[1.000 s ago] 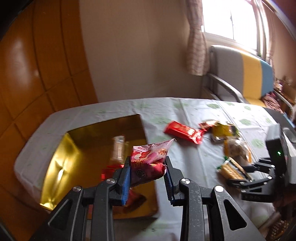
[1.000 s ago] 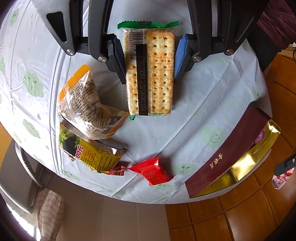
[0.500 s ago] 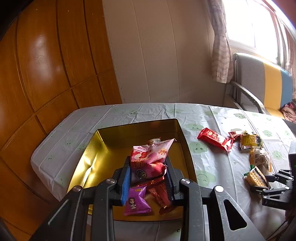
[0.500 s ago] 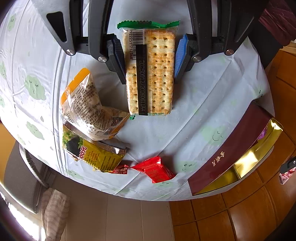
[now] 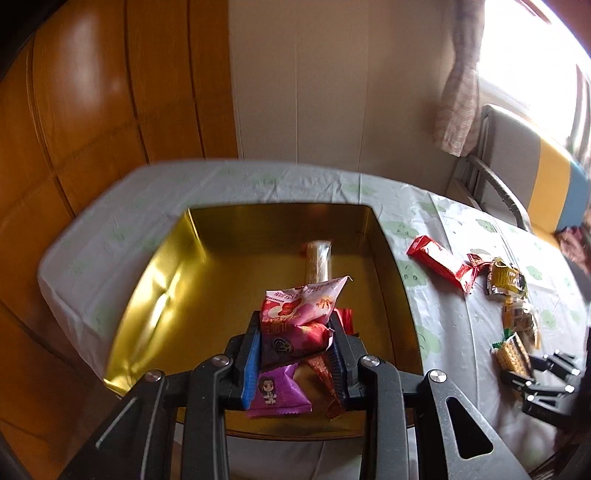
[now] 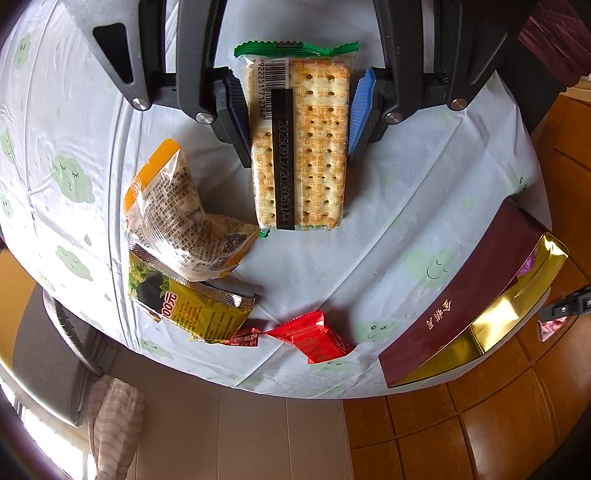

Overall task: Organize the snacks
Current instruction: 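Carry the pink packet over the gold box and release it with the left gripper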

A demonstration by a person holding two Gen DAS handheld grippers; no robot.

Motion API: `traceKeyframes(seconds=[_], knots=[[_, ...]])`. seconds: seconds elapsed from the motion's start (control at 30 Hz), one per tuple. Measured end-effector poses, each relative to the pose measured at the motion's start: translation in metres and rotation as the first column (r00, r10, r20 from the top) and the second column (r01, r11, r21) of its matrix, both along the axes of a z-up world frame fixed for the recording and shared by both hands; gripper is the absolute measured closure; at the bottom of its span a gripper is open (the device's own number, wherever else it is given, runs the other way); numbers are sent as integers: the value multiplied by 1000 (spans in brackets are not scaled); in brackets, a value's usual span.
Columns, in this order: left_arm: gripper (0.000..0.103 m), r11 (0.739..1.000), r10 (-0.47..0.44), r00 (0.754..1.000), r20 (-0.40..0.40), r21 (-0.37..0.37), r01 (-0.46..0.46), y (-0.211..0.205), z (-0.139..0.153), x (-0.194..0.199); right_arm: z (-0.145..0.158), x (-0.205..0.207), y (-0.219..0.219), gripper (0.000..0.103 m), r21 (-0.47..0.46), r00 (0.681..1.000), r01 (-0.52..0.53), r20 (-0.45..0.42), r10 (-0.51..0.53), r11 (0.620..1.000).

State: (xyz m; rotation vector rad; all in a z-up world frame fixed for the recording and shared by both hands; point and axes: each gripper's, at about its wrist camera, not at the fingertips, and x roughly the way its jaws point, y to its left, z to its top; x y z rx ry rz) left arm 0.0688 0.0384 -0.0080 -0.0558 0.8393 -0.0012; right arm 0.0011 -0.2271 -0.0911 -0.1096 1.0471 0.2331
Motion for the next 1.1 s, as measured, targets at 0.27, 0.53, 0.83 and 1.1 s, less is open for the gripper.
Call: traceKeyframes(seconds=[0.27, 0.53, 0.83, 1.1], knots=[[71, 997, 73, 987, -144, -23, -77, 38, -29, 51, 0, -3, -1, 55, 11, 1000, 15, 11, -15, 1000], [71, 996, 87, 978, -192, -16, -92, 39, -37, 87, 1, -4, -2, 55, 17, 1000, 18, 13, -18, 1000], [70, 997, 80, 963, -257, -1, -83, 32, -53, 127, 1, -6, -2, 55, 21, 1000, 25, 18, -26, 999], [68, 997, 83, 948, -306, 31, -77, 21, -76, 154, 1, -6, -1, 55, 22, 999, 35, 21, -36, 999]])
